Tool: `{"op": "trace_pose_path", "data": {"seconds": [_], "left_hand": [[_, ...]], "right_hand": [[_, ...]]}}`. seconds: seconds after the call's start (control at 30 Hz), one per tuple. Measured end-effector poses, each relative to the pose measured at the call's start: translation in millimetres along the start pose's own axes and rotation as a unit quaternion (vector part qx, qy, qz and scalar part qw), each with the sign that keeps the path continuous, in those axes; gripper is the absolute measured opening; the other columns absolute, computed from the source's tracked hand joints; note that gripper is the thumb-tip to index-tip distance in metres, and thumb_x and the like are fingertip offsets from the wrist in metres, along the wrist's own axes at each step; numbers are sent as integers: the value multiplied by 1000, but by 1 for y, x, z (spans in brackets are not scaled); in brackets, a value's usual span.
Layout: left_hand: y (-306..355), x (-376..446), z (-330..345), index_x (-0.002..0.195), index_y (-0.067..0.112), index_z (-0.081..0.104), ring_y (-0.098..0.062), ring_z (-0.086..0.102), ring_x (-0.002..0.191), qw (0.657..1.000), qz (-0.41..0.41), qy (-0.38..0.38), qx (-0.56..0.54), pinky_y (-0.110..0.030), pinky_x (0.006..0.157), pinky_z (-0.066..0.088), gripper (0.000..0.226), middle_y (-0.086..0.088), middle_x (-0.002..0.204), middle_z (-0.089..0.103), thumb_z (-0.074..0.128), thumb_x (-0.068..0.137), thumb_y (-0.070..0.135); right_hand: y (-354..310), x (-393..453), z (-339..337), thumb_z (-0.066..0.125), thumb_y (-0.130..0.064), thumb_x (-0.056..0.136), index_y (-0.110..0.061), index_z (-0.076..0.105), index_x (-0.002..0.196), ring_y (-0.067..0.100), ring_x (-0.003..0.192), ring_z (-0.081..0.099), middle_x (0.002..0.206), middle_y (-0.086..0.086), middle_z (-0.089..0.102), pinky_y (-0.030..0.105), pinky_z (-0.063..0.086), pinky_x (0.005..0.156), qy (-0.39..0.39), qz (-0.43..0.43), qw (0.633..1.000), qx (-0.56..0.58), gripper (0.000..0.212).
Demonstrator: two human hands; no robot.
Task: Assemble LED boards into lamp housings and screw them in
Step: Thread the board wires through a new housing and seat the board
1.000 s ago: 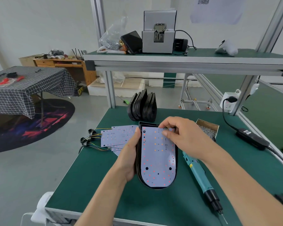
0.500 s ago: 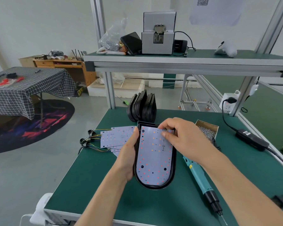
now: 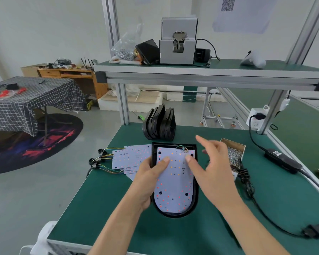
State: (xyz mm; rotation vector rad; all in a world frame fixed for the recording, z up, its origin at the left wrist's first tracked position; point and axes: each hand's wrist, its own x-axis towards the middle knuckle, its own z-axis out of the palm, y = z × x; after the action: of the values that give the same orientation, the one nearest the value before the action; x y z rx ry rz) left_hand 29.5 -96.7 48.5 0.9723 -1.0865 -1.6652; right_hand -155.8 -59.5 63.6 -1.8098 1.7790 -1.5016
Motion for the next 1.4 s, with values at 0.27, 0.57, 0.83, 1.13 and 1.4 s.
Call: {"op": "trace_pose_path", "data": {"seconds": [0.27,0.57,0.83,1.13,1.4], "left_hand": [[2,-7,3,125,9,67,-30,74,110,1000,13,-26,5,-46,94,59,40,-11,118,77,71,97,37],[15,-1,-3,133,12,69,-31,61,119,996,-9,-50,-75,-39,94,51,67,-15,135,68,30,105,60],[12,-1,-5,132,26,70,-21,62,130,995,17,-99,19,-38,104,54,72,-5,138,68,55,86,80],[2,-3,8,121,11,71,-29,73,111,999,40,-21,28,-39,93,59,41,-10,117,77,76,84,27],[1,-5,21,107,18,74,-37,67,118,997,39,63,7,-61,108,48,63,-14,117,75,82,65,63]], "right_hand": [[-2,-13,33,63,-30,104,-21,73,101,11,92,72,99,-3,78,22,54,75,-22,180,929,323,14],[-4,4,23,59,-31,105,-22,79,100,21,95,76,107,6,80,33,61,78,-52,252,883,392,22],[3,5,11,62,-32,103,-20,78,102,26,94,74,105,6,79,42,57,84,-82,217,914,332,20],[3,4,5,71,-31,98,-24,75,103,7,86,74,96,-8,78,16,53,69,-118,163,945,257,9],[3,1,2,71,-33,98,-27,73,102,5,86,73,95,-11,78,13,51,71,-129,121,961,214,8]]}}
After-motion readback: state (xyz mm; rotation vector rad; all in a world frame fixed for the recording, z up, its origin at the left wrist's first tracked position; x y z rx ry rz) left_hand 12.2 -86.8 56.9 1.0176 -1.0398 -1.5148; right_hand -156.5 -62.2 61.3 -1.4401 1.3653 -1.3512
